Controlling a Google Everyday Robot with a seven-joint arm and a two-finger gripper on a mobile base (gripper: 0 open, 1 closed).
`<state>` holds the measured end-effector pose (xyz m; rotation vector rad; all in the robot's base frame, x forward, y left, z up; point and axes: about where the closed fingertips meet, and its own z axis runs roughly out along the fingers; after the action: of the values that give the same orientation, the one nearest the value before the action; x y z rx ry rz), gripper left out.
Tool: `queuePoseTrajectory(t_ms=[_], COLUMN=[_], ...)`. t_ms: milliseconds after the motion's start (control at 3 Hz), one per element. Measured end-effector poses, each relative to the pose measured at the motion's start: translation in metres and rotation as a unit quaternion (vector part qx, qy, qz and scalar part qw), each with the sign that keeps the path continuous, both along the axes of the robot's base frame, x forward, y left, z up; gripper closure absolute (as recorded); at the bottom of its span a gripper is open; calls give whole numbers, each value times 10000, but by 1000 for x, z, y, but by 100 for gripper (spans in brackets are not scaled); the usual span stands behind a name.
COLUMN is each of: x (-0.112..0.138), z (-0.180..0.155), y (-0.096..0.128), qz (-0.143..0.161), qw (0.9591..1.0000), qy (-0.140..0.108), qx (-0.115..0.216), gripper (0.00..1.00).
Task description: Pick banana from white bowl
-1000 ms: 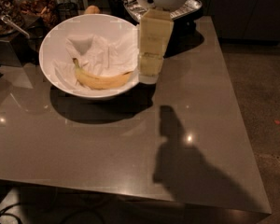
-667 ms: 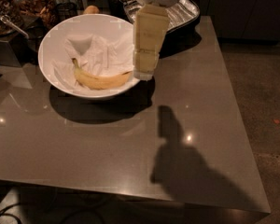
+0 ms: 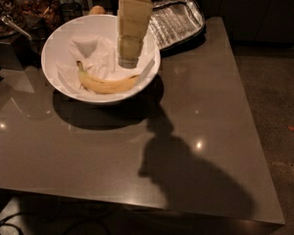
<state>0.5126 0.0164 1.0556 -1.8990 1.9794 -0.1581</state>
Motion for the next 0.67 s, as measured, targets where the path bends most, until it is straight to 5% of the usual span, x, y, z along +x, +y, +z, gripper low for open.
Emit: queuePoseTrajectory(t_ms=[667], x=[29], z=[-17], y=[33], qz=[170], qw=[9996], qy=[228], qx=[18], gripper=[4])
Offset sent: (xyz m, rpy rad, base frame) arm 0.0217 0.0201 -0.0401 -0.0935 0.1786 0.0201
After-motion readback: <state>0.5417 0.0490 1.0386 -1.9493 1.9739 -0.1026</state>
